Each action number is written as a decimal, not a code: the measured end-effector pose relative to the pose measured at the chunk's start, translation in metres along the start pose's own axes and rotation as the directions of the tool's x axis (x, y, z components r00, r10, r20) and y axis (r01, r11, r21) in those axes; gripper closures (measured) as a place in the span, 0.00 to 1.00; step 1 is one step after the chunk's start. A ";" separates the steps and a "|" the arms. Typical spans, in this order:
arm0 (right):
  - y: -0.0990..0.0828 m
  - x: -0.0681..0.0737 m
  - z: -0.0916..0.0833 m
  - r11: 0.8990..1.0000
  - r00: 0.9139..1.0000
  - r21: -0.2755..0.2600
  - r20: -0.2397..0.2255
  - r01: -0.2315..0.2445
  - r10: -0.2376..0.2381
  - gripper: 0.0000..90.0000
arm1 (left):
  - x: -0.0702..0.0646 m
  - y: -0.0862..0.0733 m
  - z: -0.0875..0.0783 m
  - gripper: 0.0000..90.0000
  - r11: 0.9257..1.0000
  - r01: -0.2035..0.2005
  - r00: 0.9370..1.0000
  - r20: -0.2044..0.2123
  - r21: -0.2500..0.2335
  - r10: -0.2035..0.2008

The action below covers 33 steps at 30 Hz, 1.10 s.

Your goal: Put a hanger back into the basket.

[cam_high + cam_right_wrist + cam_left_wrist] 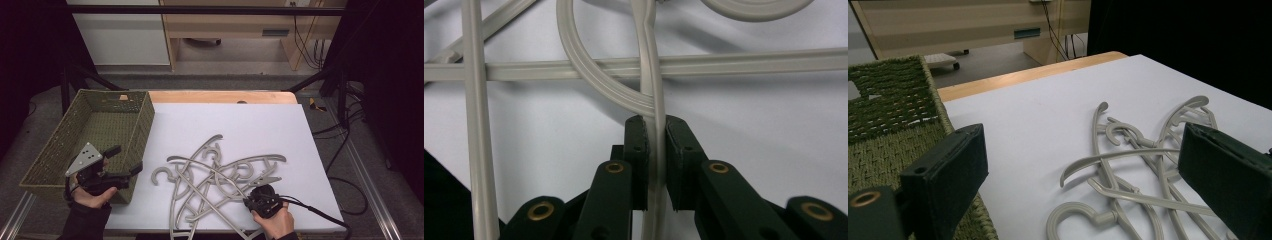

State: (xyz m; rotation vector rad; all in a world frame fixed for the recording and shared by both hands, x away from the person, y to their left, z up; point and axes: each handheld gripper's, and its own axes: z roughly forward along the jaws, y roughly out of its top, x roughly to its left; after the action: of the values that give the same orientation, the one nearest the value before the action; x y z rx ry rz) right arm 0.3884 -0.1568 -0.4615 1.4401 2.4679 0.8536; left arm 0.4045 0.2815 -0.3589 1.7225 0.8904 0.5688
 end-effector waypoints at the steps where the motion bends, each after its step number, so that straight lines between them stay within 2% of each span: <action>1: 0.000 -0.001 0.000 1.000 1.000 0.002 0.004 -0.012 0.012 0.90 | 0.000 0.000 0.000 0.06 1.000 0.000 1.000 0.001 0.001 0.000; 2: 0.001 0.000 -0.001 0.999 0.999 0.010 0.009 -0.037 0.036 0.90 | 0.000 0.000 0.000 0.06 1.000 0.000 1.000 0.001 0.001 0.000; 3: 0.000 -0.004 -0.001 1.000 1.000 0.006 0.013 -0.010 0.010 0.91 | 0.000 0.000 0.000 0.06 1.000 -0.001 1.000 0.002 0.003 0.001; 4: 0.001 -0.005 -0.003 1.000 1.000 0.004 0.001 -0.021 0.021 0.91 | -0.001 0.000 0.001 0.06 1.000 -0.001 1.000 0.003 0.005 0.001; 6: 0.001 -0.008 -0.006 1.000 1.000 -0.008 -0.007 -0.013 0.013 0.91 | -0.001 0.000 0.002 0.06 1.000 -0.004 1.000 0.005 0.007 0.004; 11: 0.003 -0.014 -0.015 1.000 1.000 -0.017 0.001 0.015 -0.015 0.91 | -0.004 0.000 0.003 0.06 1.000 -0.011 1.000 0.013 0.016 0.011; 15: 0.006 -0.017 -0.023 0.999 0.999 -0.040 -0.028 0.035 -0.036 0.91 | -0.008 0.000 0.005 0.06 1.000 -0.019 1.000 0.020 0.024 0.019; 17: 0.008 -0.018 -0.028 0.998 0.998 -0.055 -0.057 0.025 -0.028 0.91 | -0.009 0.001 0.006 0.06 0.999 -0.023 0.999 0.025 0.028 0.022; 19: 0.009 -0.019 -0.030 0.998 0.998 -0.058 -0.054 0.025 -0.028 0.91 | -0.011 0.001 0.007 0.06 0.999 -0.028 0.999 0.030 0.031 0.027; 20: 0.011 -0.022 -0.034 0.994 0.994 -0.085 -0.073 0.069 -0.075 0.91 | -0.014 0.002 0.008 0.06 0.999 -0.032 0.999 0.039 0.036 0.031; 23: 0.016 -0.022 -0.040 0.989 0.991 -0.105 -0.073 0.104 -0.112 0.91 | -0.018 0.004 0.012 0.06 0.997 -0.050 0.997 0.055 0.051 0.047; 25: 0.020 -0.023 -0.043 0.984 0.985 -0.114 -0.090 0.138 -0.148 0.91 | -0.021 0.005 0.014 0.07 0.996 -0.062 0.996 0.062 0.057 0.059; 26: 0.022 -0.022 -0.044 0.984 0.985 -0.115 -0.096 0.135 -0.146 0.91 | -0.021 0.005 0.014 0.07 0.996 -0.062 0.996 0.062 0.057 0.059; 27: 0.025 -0.022 -0.046 0.980 0.980 -0.121 -0.104 0.158 -0.171 0.91 | -0.025 0.007 0.016 0.07 0.995 -0.075 0.994 0.081 0.067 0.069; 28: 0.027 -0.022 -0.047 0.975 0.974 -0.122 -0.108 0.183 -0.197 0.91 | -0.025 0.007 0.016 0.07 0.995 -0.075 0.994 0.081 0.067 0.069; 29: 0.030 -0.020 -0.047 0.976 0.974 -0.119 -0.115 0.179 -0.193 0.91 | -0.028 0.009 0.020 0.07 0.991 -0.102 0.992 0.089 0.084 0.094; 30: 0.032 -0.020 -0.048 0.973 0.970 -0.118 -0.121 0.199 -0.213 0.91 | -0.028 0.009 0.020 0.07 0.991 -0.102 0.992 0.089 0.084 0.094; 31: 0.034 -0.019 -0.048 0.969 0.966 -0.119 -0.122 0.215 -0.229 0.91 | -0.032 0.010 0.025 0.07 0.987 -0.122 0.988 0.110 0.109 0.110; 33: 0.039 -0.018 -0.049 0.963 0.957 -0.117 -0.137 0.241 -0.256 0.91 | -0.037 0.011 0.031 0.07 0.980 -0.144 0.984 0.123 0.135 0.128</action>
State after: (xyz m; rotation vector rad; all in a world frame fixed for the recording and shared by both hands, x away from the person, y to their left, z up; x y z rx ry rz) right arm 0.4069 -0.1773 -0.4024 1.0379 2.6003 1.0463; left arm 0.4081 0.2324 -0.3565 1.9374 0.7519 0.5010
